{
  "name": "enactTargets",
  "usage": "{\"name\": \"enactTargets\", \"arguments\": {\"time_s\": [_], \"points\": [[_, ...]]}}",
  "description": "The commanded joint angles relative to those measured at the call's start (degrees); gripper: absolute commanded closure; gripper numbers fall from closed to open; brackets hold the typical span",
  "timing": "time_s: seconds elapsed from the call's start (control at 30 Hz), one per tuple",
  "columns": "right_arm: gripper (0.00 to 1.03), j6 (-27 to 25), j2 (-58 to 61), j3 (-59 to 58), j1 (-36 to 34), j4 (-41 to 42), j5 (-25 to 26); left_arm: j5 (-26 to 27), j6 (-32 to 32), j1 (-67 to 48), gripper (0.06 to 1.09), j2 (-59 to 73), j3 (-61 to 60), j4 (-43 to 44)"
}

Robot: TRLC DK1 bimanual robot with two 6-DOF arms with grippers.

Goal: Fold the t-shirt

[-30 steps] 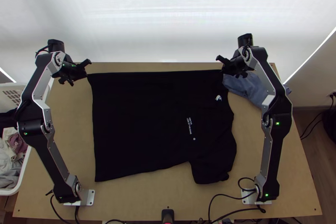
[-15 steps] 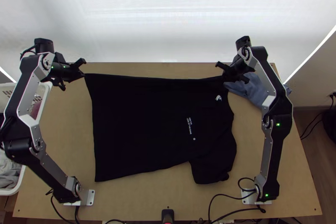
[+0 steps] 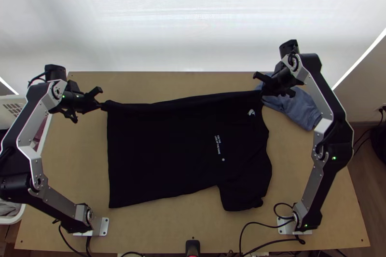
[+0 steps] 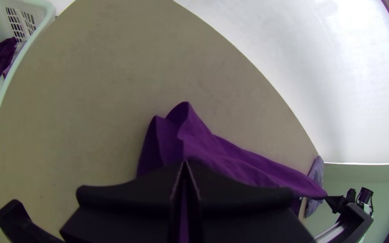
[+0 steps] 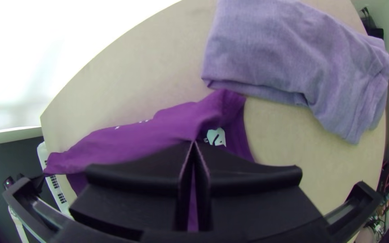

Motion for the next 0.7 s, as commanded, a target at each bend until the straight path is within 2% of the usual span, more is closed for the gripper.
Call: {"name": "enactTargets", "arguments": {"time_s": [0.0,0.37,0.67], "points": [[1.00,-1.3,-3.7,-4.6,0.1,-0.5,1.2,0.9,0.6,0.4,1.05,-2.9,-3.6,0.8],[1.00,-3.1,-9.4,-19.0,0.6,4.1,3.2,0.9,0.8,-0.7,1.05,-6.9,-12.4,3.4],[0.99,-3.3,-12.3,-30.4,0.5,12.8,5.1,0.9,1.1,-2.5,1.05,-11.6,-21.7,7.9]]}}
